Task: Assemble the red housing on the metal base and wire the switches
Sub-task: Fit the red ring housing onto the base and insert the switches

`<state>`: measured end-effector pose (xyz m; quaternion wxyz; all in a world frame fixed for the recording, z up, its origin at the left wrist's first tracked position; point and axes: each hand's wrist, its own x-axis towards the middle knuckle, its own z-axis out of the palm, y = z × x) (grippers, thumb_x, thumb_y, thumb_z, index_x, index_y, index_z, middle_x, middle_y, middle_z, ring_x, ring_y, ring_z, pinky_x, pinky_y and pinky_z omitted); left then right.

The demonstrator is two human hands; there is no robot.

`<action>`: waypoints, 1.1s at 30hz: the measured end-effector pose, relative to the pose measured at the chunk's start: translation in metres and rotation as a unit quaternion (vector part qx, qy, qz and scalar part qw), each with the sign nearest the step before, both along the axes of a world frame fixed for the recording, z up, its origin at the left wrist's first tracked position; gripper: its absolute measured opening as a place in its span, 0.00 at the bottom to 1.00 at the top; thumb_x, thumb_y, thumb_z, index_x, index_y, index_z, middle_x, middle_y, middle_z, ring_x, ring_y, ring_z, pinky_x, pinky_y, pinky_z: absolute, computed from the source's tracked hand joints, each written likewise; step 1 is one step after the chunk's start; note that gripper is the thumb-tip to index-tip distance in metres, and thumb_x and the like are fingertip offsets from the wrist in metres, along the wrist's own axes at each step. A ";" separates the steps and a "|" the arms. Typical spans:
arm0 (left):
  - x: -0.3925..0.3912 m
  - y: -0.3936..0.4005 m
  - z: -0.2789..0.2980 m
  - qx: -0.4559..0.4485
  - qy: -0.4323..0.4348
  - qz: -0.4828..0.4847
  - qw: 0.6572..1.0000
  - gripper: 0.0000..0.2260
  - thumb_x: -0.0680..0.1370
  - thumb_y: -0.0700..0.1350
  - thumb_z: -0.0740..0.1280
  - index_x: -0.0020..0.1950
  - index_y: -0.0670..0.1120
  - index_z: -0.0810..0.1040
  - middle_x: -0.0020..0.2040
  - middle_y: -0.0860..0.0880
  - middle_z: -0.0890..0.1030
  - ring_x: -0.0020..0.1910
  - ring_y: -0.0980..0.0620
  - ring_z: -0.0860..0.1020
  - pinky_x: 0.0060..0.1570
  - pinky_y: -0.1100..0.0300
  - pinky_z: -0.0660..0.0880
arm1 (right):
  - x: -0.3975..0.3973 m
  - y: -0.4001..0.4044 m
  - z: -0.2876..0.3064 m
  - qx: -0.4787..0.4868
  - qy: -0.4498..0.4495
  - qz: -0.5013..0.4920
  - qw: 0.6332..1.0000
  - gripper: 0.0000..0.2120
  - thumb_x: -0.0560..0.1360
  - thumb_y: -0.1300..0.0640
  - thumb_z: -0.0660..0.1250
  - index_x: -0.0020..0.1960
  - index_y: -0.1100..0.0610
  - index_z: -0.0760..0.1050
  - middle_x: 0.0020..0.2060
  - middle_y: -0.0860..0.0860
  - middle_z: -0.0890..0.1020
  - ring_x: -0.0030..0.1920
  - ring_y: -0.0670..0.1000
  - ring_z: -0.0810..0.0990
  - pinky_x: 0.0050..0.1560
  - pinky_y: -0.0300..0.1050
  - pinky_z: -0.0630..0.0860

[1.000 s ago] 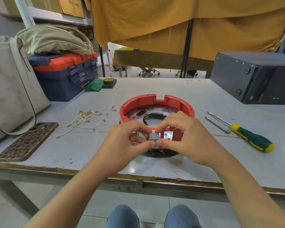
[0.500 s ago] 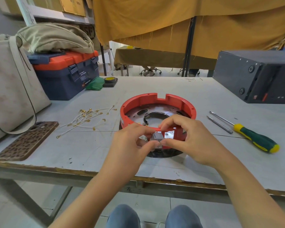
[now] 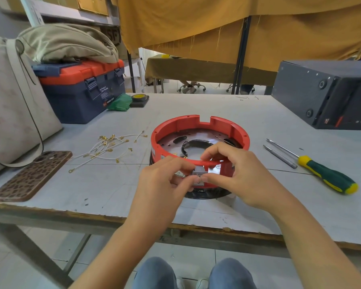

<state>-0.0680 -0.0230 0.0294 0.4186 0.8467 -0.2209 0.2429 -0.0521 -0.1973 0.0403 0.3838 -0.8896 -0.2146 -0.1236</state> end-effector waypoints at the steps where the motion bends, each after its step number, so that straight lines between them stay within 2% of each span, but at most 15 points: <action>1: 0.000 0.000 0.000 0.004 -0.008 -0.001 1.000 0.04 0.70 0.41 0.74 0.44 0.45 0.82 0.39 0.51 0.81 0.34 0.55 0.81 0.36 0.65 0.77 | 0.000 0.000 0.000 -0.002 0.003 0.004 1.000 0.10 0.70 0.51 0.72 0.49 0.45 0.74 0.44 0.35 0.77 0.51 0.34 0.73 0.49 0.22 0.68; 6: 0.001 -0.002 0.000 0.015 -0.022 -0.012 1.000 0.03 0.70 0.40 0.73 0.43 0.44 0.83 0.40 0.51 0.80 0.34 0.56 0.80 0.37 0.72 0.75 | -0.001 -0.002 0.001 0.013 0.004 0.018 1.000 0.09 0.70 0.54 0.72 0.49 0.47 0.76 0.43 0.36 0.78 0.49 0.35 0.75 0.49 0.24 0.69; 12: 0.008 0.002 -0.004 -0.028 0.013 -0.047 0.998 0.03 0.71 0.40 0.73 0.43 0.44 0.83 0.40 0.51 0.80 0.34 0.61 0.79 0.34 0.72 0.73 | 0.000 -0.003 0.000 0.012 0.003 0.021 1.000 0.09 0.70 0.53 0.71 0.46 0.44 0.73 0.47 0.34 0.76 0.50 0.36 0.74 0.45 0.24 0.69; 16: 0.005 0.001 -0.009 -0.057 0.022 -0.036 0.998 0.02 0.71 0.42 0.73 0.43 0.46 0.82 0.36 0.52 0.83 0.34 0.58 0.81 0.36 0.63 0.79 | 0.000 -0.004 -0.002 0.019 0.007 0.013 1.000 0.08 0.70 0.52 0.71 0.47 0.44 0.74 0.45 0.35 0.76 0.50 0.38 0.75 0.47 0.26 0.70; 19: -0.002 -0.003 -0.012 -0.023 -0.011 -0.022 0.999 0.07 0.71 0.44 0.74 0.47 0.49 0.81 0.33 0.54 0.81 0.33 0.57 0.80 0.34 0.63 0.77 | 0.001 -0.004 -0.004 0.024 0.006 0.007 1.000 0.08 0.71 0.51 0.71 0.48 0.44 0.75 0.44 0.36 0.77 0.50 0.39 0.76 0.48 0.30 0.72; 23: -0.005 -0.006 -0.017 0.023 -0.027 -0.013 0.999 0.15 0.71 0.44 0.74 0.56 0.53 0.78 0.35 0.56 0.78 0.36 0.55 0.77 0.38 0.63 0.76 | 0.001 -0.004 -0.006 0.020 0.003 0.003 1.000 0.08 0.71 0.51 0.71 0.49 0.44 0.75 0.45 0.37 0.78 0.52 0.39 0.75 0.51 0.36 0.73; 25: -0.004 -0.006 -0.016 0.065 -0.047 -0.008 0.997 0.15 0.73 0.45 0.72 0.59 0.52 0.78 0.36 0.56 0.77 0.33 0.56 0.75 0.34 0.63 0.76 | 0.001 -0.005 -0.006 0.022 0.000 0.009 1.000 0.08 0.71 0.52 0.71 0.49 0.45 0.76 0.44 0.37 0.78 0.52 0.40 0.75 0.52 0.38 0.73; 28: -0.002 -0.005 -0.015 0.096 -0.064 -0.023 0.993 0.14 0.73 0.45 0.69 0.58 0.49 0.79 0.38 0.54 0.78 0.33 0.57 0.74 0.31 0.61 0.76 | 0.001 -0.007 -0.006 0.024 0.006 0.017 1.000 0.08 0.71 0.50 0.70 0.50 0.44 0.75 0.45 0.37 0.78 0.52 0.41 0.75 0.54 0.42 0.74; 33: 0.003 0.003 -0.014 0.132 -0.079 -0.048 0.987 0.14 0.72 0.44 0.69 0.57 0.47 0.79 0.39 0.54 0.80 0.33 0.57 0.75 0.31 0.60 0.77 | 0.001 -0.011 -0.005 0.034 0.009 0.037 0.999 0.07 0.74 0.50 0.68 0.51 0.44 0.76 0.47 0.35 0.78 0.53 0.41 0.76 0.54 0.43 0.75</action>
